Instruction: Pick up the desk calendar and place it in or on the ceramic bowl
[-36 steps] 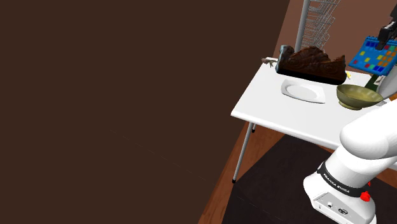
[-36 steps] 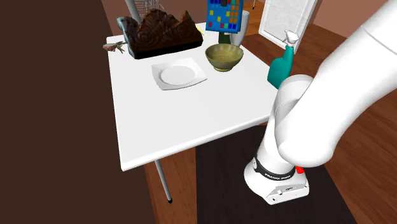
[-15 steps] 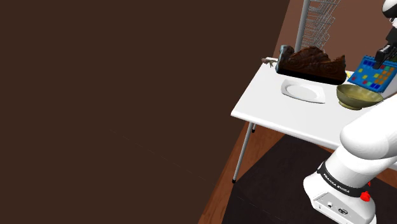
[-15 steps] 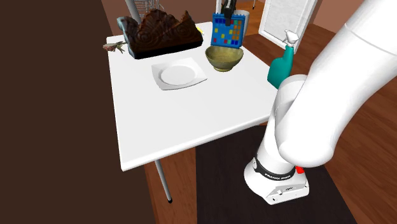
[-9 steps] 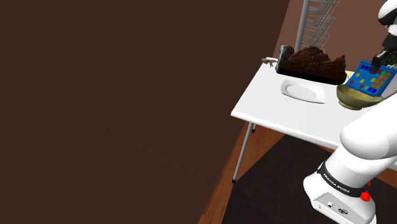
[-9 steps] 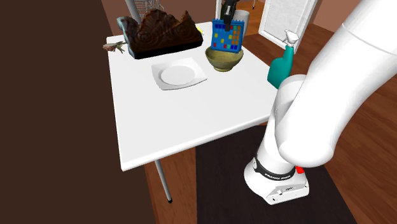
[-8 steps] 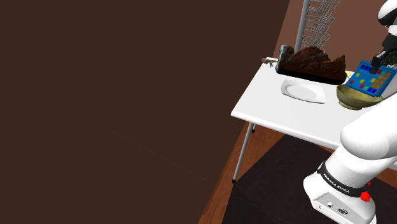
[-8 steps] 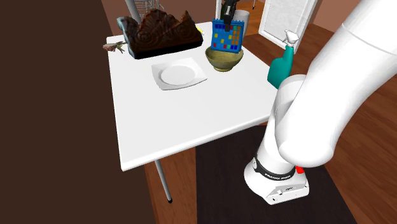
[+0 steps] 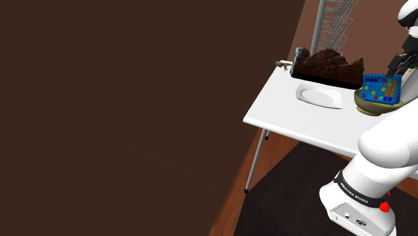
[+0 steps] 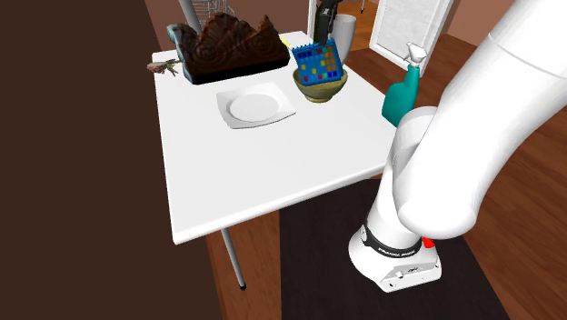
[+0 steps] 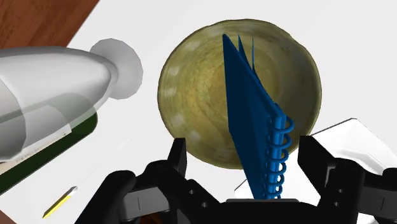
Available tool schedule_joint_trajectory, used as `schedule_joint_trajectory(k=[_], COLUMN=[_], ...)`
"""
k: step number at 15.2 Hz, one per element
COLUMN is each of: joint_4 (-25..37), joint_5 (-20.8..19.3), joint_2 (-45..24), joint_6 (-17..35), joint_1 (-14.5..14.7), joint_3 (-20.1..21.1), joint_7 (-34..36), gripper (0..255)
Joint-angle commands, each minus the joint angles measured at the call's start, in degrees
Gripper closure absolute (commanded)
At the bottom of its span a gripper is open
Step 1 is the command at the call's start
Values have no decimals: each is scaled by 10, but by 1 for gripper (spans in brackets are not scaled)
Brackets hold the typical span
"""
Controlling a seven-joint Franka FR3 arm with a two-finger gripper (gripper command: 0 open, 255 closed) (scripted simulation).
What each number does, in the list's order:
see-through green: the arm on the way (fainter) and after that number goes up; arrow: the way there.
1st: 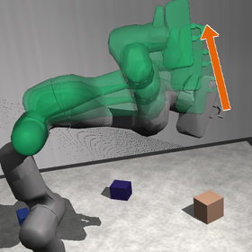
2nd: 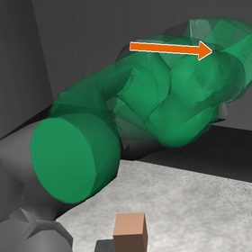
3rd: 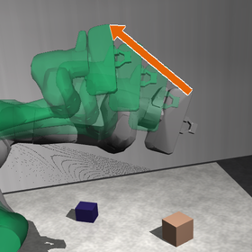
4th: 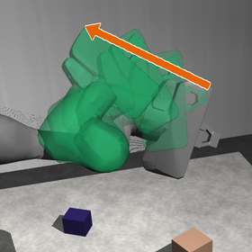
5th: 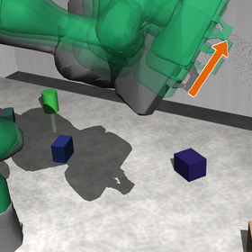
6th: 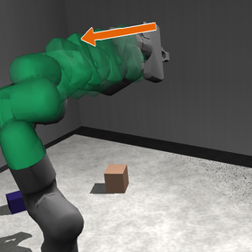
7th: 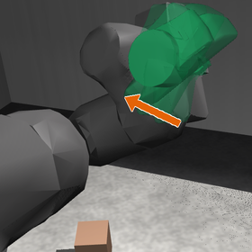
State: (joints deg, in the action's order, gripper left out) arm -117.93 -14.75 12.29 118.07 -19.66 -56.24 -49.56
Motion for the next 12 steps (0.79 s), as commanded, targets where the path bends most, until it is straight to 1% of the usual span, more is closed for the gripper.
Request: schedule_joint_trajectory(k=[1,3,7,12], joint_4=[0,0,51,51], joint_5=[0,0,-17,-17], joint_2=[0,0,31,31], joint_6=[0,0,-76,-76], joint_1=[0,0,-6,-6], joint_3=[0,0,30,30], joint_7=[0,0,14,14], gripper=[0,0,0,0])
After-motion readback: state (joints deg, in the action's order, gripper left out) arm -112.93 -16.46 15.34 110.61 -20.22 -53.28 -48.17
